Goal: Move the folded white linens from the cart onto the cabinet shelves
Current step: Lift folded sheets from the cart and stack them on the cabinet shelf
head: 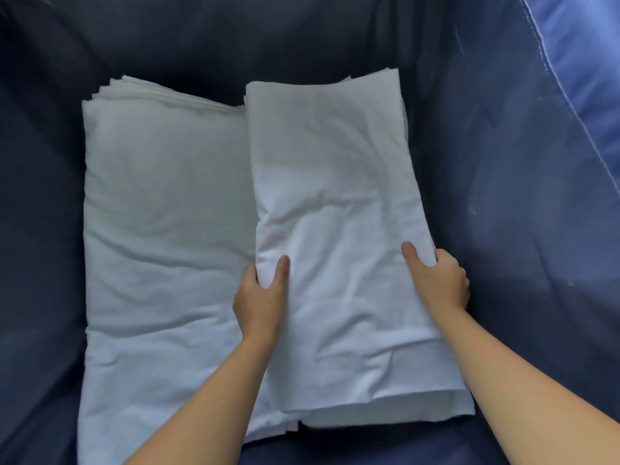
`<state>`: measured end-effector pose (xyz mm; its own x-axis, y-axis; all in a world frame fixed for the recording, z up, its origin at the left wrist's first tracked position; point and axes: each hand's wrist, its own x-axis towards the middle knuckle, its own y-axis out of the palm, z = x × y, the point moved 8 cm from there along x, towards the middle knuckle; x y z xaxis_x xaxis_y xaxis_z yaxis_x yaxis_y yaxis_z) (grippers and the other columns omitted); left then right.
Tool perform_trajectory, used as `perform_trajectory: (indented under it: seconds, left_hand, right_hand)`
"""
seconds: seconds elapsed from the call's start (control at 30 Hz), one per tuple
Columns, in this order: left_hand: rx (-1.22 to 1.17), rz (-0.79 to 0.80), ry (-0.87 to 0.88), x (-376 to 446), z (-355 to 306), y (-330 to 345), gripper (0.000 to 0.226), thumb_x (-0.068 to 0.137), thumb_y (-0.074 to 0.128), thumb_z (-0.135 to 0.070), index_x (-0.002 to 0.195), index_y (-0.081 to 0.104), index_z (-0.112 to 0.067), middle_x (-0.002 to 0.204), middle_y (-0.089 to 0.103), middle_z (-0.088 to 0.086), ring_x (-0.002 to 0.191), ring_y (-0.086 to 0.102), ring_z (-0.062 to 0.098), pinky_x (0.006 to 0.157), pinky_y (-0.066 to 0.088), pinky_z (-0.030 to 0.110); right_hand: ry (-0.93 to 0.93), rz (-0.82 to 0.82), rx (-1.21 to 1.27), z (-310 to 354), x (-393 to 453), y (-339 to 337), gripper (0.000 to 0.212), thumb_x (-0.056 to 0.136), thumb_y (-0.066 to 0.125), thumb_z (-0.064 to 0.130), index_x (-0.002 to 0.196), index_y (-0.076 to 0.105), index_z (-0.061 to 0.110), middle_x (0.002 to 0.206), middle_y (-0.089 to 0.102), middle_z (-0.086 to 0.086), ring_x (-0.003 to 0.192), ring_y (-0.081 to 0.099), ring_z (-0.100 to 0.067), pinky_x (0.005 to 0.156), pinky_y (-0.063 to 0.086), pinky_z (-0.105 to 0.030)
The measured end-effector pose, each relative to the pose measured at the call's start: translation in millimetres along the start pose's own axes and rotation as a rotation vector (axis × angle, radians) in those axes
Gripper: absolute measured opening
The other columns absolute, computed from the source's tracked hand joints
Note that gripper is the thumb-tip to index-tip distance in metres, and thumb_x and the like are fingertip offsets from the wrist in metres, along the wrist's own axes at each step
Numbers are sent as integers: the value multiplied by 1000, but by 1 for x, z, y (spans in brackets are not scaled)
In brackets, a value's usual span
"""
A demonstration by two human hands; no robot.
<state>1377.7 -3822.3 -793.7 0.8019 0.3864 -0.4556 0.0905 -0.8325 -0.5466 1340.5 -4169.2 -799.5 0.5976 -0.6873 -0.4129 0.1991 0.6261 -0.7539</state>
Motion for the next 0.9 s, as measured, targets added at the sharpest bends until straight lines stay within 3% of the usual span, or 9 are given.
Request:
perform_trajectory:
  seconds: [0.17,0.3,0.4,0.5,0.57,0.63,0.7,0.8,0.9]
  left_hand:
    - [-13,16,-57,-28,22,-1,43,84,65,-64,94,60,-22,89,64,-11,88,61,21,79,47,38]
    - [-47,1,-44,-42,14,1,42,86,66,-59,96,59,-19,86,61,-13,86,59,19,74,40,32]
    - [-6,4,-51,-58,7,8,39,89,64,-57,95,56,-20,82,55,-12,84,53,20,74,36,30]
    - [107,28,-72,-60,10,10,46,90,59,-61,101,53,-17,90,57,-4,92,59,30,75,42,35]
    - [180,46,-70,-54,14,9,50,89,57,-66,104,52,-18,93,60,-3,93,61,31,78,49,39]
    - [278,37,-26,-51,11,6,53,88,55,-67,106,49,-17,94,64,0,88,62,31,76,51,41]
    - [347,-9,46,-50,4,6,58,88,57,-64,115,46,-14,107,65,5,94,60,32,75,49,41]
    - [382,-98,190,-44,-9,11,83,87,64,-59,146,34,-9,146,44,13,132,43,33,102,39,45]
    - [492,-33,375,-34,-27,33,96,86,61,-64,158,18,-17,164,15,15,148,21,31,116,26,44]
  right_hand:
    - [7,40,-30,-29,-27,-6,52,82,60,69,76,56,17,74,59,3,70,55,-23,59,39,-32]
    - [-72,-67,56,-18,-35,-33,60,88,63,54,60,28,16,55,32,3,53,32,-20,50,23,-30]
    - [-112,-119,1,-14,-30,-51,59,90,61,54,61,27,16,56,34,0,53,35,-23,50,25,-31]
    - [-84,-43,-199,-27,-25,-39,51,93,51,60,76,47,11,81,60,-12,77,57,-37,65,47,-40]
    - [-39,38,-315,-35,-25,-25,49,97,46,56,102,54,7,105,64,-16,95,59,-40,72,46,-41]
    - [-33,62,-375,-29,-27,-18,47,100,47,47,122,47,6,122,60,-18,108,57,-42,75,43,-40]
    - [-127,26,-374,-17,-29,-14,53,100,51,39,139,35,8,138,49,-17,123,48,-39,88,43,-46]
    - [-336,42,-359,9,-38,4,77,98,50,47,158,11,17,163,17,-9,147,19,-29,116,22,-46]
    - [-456,123,-370,27,-41,33,86,95,43,60,159,-2,25,167,-8,0,153,-8,-18,122,-7,-42]
